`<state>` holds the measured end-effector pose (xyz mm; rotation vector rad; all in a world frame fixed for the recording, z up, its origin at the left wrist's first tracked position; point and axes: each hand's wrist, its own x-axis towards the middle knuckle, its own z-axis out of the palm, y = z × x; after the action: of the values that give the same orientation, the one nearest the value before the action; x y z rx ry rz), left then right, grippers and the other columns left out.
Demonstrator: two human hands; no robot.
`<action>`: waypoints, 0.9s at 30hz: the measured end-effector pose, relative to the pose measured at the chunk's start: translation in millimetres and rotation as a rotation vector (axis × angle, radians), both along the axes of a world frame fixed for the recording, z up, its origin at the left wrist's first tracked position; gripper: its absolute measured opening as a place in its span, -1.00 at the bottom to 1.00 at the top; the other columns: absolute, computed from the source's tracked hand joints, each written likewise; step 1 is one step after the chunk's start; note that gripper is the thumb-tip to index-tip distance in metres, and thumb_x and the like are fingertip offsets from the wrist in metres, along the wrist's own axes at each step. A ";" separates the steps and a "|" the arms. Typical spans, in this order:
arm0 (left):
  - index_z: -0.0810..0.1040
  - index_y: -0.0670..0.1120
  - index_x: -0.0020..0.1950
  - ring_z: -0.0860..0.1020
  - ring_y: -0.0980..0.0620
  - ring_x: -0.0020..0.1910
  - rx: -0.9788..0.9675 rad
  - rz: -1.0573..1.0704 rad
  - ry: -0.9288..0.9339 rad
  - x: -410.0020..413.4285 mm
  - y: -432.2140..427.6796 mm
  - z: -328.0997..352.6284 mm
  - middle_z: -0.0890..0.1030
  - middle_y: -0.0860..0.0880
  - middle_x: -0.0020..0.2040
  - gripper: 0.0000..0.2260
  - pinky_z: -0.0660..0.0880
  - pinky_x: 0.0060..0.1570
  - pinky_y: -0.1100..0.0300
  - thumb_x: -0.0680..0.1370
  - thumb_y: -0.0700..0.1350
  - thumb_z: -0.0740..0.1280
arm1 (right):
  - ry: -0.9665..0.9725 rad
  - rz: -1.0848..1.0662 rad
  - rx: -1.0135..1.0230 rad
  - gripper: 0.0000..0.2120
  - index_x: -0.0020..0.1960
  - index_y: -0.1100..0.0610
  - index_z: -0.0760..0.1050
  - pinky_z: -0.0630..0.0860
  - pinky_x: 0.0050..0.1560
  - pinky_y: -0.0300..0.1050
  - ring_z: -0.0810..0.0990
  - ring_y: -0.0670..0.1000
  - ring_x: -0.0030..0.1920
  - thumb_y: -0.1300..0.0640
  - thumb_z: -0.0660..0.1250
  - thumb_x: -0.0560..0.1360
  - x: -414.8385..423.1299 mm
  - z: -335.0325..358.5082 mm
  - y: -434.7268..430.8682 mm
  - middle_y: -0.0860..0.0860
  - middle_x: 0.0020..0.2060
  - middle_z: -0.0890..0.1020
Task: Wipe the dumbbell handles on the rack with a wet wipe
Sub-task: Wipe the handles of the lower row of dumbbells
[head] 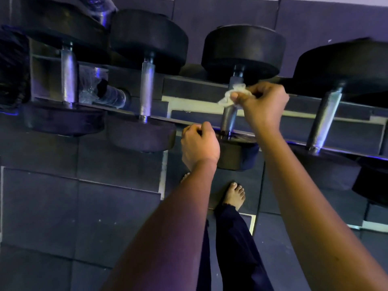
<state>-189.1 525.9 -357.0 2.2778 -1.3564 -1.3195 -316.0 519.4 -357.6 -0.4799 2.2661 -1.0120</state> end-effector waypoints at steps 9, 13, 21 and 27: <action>0.58 -0.04 -0.18 0.42 0.13 -0.29 0.002 0.011 -0.029 -1.7 -0.6 0.7 0.54 0.03 -0.12 -0.78 0.23 -0.34 0.22 0.56 -0.03 0.19 | -0.161 -0.012 0.109 -0.69 -0.30 0.19 0.59 0.61 -0.21 0.02 0.63 0.05 -0.31 -0.04 0.57 0.30 6.7 -15.4 24.3 0.08 -0.35 0.66; 0.61 -0.04 -0.13 0.37 0.11 -0.29 -0.003 -0.007 -0.054 -2.3 -1.1 1.7 0.48 0.09 -0.09 -0.78 0.18 -0.37 0.26 0.56 -0.04 0.20 | -0.153 0.121 0.194 -0.72 -0.29 0.19 0.60 0.40 -0.39 -0.30 0.48 -0.10 -0.36 -0.01 0.58 0.30 16.0 -8.9 41.5 0.04 -0.36 0.63; 0.55 -0.02 -0.20 0.43 0.09 -0.25 0.006 -0.022 -0.041 0.6 0.1 2.2 0.53 0.03 -0.07 -0.77 0.23 -0.34 0.23 0.57 -0.01 0.18 | -0.059 -0.051 0.053 -0.78 -0.34 0.08 0.56 0.33 -0.42 -0.31 0.35 -0.23 -0.52 0.03 0.56 0.33 -6.6 8.8 -6.3 -0.12 -0.50 0.48; 0.56 -0.04 -0.15 0.44 0.03 -0.13 0.007 -0.051 -0.053 0.9 -0.7 3.0 0.53 -0.02 0.00 -0.78 0.25 -0.27 0.17 0.57 -0.01 0.18 | 0.002 -0.014 0.173 -0.70 -0.37 0.06 0.45 0.28 -0.46 -0.35 0.33 -0.24 -0.46 0.03 0.56 0.34 3.0 13.6 -13.8 -0.04 -0.42 0.50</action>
<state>-188.2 525.2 -354.0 2.3133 -1.4382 -1.2898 -312.9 505.6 -344.0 -0.3923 2.3357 -0.8132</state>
